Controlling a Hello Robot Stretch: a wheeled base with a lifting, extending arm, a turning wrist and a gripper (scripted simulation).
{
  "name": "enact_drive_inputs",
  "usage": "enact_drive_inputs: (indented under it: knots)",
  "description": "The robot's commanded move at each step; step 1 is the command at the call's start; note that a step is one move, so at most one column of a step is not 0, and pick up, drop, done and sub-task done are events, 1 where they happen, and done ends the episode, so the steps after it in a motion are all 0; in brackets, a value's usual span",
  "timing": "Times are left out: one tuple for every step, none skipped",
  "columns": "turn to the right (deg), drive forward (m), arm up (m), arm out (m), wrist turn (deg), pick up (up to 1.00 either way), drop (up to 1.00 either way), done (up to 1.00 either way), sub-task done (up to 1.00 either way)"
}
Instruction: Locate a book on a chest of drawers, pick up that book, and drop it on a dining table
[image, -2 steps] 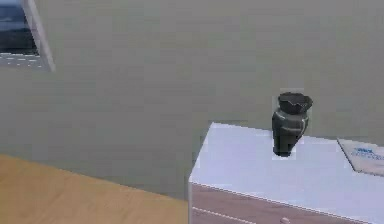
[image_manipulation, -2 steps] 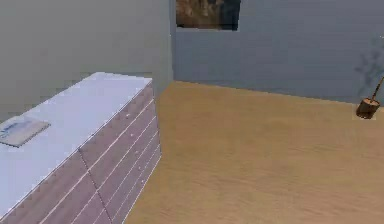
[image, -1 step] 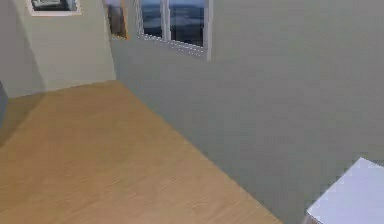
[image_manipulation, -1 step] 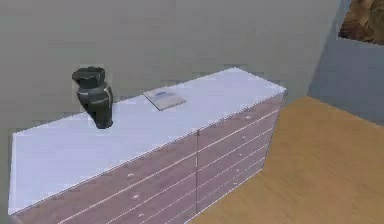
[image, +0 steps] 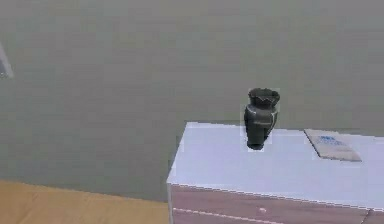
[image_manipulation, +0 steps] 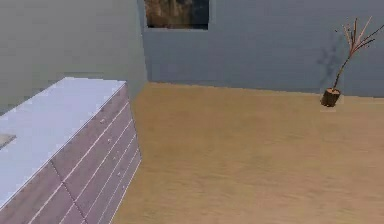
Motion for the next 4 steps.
enact_drive_inputs:
  knots:
    - [33.0, 0.0, 0.0, 0.0, 0.0, 0.0, 0.0, 0.0, 0.0]
    - [0.0, 0.45, 0.0, 0.0, 0.0, 0.0, 0.0, 0.0, 0.0]
    - [-45.0, 0.0, 0.0, 0.0, 0.0, 0.0, 0.0, 0.0, 0.0]
    - [-33.0, 0.0, 0.0, 0.0, 0.0, 0.0, 0.0, 0.0, 0.0]
